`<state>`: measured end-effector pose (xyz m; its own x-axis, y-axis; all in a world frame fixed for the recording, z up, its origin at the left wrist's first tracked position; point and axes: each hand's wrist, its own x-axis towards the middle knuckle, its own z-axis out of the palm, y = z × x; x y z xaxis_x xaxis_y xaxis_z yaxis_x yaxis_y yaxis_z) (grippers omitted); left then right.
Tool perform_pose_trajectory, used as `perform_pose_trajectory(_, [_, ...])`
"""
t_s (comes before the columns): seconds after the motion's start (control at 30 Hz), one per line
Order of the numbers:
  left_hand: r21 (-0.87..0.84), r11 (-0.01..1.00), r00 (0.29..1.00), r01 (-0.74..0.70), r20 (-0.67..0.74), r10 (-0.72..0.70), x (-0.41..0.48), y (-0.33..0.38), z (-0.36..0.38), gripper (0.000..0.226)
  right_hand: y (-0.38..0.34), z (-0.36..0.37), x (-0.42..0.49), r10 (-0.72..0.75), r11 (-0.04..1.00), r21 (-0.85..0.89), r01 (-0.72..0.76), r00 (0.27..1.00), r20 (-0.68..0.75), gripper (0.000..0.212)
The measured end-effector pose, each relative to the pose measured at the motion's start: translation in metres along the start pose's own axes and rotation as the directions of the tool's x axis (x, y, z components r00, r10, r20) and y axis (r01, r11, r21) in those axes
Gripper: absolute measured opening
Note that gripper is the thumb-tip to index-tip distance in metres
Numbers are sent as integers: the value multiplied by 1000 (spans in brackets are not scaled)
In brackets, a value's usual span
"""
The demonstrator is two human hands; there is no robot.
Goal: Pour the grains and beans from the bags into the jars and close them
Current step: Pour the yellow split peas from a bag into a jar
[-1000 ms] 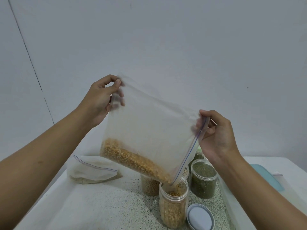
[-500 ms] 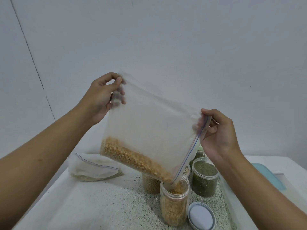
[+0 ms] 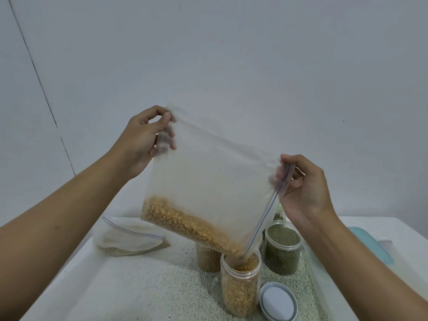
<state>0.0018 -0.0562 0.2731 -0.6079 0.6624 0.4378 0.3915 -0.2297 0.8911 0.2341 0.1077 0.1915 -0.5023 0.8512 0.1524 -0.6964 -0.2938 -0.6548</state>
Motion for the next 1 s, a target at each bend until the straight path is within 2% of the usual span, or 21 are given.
perform_pose_trajectory(1.0, [38, 999, 999, -20, 46, 18, 1, 8, 6, 22, -4, -6, 1, -23, 1000, 4, 23, 999, -22, 14])
